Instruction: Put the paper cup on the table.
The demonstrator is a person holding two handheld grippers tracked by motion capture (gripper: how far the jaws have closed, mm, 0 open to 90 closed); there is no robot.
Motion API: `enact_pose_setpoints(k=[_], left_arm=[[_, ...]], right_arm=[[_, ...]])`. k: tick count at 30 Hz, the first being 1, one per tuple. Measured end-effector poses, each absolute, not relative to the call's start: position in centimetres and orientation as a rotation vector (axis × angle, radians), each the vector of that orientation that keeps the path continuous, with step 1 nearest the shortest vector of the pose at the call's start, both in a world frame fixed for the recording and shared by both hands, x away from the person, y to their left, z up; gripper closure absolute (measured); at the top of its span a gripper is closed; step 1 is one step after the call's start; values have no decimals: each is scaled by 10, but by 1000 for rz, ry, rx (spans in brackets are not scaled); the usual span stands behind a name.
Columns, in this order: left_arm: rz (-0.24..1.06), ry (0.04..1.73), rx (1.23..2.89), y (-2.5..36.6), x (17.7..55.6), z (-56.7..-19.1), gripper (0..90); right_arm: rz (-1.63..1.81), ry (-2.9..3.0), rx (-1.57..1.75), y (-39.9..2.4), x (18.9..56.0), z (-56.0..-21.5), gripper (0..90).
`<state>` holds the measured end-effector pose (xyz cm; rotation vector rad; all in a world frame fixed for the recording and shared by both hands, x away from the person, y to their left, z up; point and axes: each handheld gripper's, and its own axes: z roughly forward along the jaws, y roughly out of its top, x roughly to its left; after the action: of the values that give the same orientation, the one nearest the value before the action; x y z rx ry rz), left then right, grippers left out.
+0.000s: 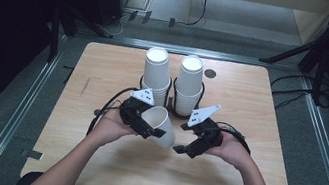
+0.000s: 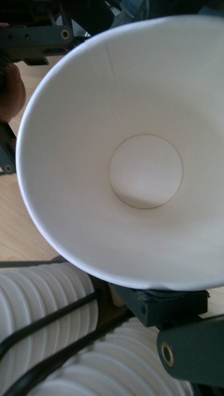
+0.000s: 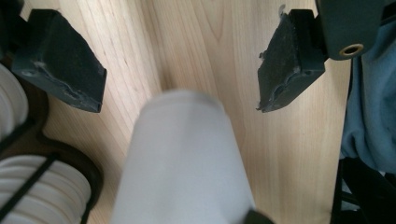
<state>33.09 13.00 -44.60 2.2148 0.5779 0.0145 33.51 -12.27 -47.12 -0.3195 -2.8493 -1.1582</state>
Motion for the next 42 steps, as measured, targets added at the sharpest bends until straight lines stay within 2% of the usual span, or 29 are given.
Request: enact_pose_setpoints(k=[6,16,42], left_arm=[[18,607,2236,139,335,-447,127],[-58,671,2240,156,342,-448,126],[71,825,2245,217,346,-444,127]], right_arm=[[-1151,-2862,-359,-129,337,-473,157],[-1157,-2874,-405,-139,340,-472,157],[-1168,-2839,-508,-146,357,-474,162]])
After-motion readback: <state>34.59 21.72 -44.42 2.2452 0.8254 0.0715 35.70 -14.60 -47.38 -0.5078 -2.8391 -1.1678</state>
